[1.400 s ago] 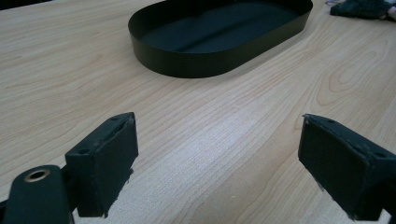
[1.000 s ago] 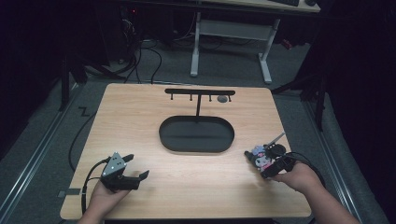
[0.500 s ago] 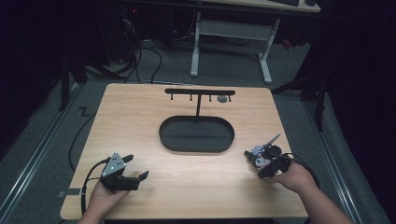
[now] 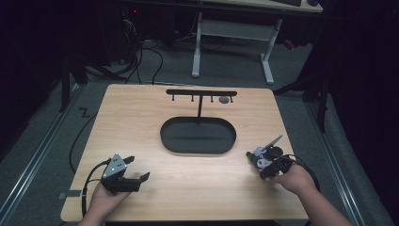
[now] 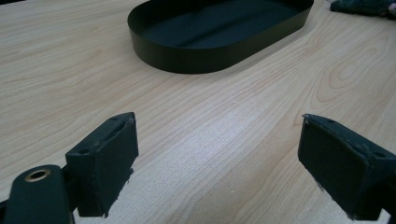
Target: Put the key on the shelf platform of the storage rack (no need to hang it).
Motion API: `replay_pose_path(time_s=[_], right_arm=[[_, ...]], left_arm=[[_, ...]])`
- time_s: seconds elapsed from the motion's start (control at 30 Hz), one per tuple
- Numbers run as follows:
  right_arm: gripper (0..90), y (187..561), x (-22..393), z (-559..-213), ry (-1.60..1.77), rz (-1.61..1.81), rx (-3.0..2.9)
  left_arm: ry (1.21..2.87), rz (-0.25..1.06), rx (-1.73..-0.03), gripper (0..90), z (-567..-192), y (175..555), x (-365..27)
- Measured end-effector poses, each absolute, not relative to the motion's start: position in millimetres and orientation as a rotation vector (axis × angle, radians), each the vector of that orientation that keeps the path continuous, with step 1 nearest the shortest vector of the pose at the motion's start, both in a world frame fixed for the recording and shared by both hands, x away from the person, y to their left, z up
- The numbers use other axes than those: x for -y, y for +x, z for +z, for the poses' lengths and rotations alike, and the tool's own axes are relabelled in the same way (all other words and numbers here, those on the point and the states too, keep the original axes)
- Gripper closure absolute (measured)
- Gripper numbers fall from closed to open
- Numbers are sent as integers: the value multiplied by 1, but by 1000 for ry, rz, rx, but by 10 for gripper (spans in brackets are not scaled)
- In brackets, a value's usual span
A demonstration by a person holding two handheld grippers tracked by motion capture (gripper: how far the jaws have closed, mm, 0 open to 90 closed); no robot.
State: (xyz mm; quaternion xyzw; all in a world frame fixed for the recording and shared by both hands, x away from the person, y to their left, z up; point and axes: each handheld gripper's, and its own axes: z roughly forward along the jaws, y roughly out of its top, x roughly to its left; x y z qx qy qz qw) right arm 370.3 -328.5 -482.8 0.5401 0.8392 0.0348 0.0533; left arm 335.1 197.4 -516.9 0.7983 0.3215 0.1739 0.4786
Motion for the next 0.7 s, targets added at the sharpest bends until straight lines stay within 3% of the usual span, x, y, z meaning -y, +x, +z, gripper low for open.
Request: replay_pose_path(time_s=[0.3,0.7], right_arm=[[451,372,328,-479,1671,108,-2520],[460,371,317,-458,1612,137,-2531]], left_arm=[[1940,430,-786,132,-516,334,-198],[1941,430,-782,133,-515,334,-198]])
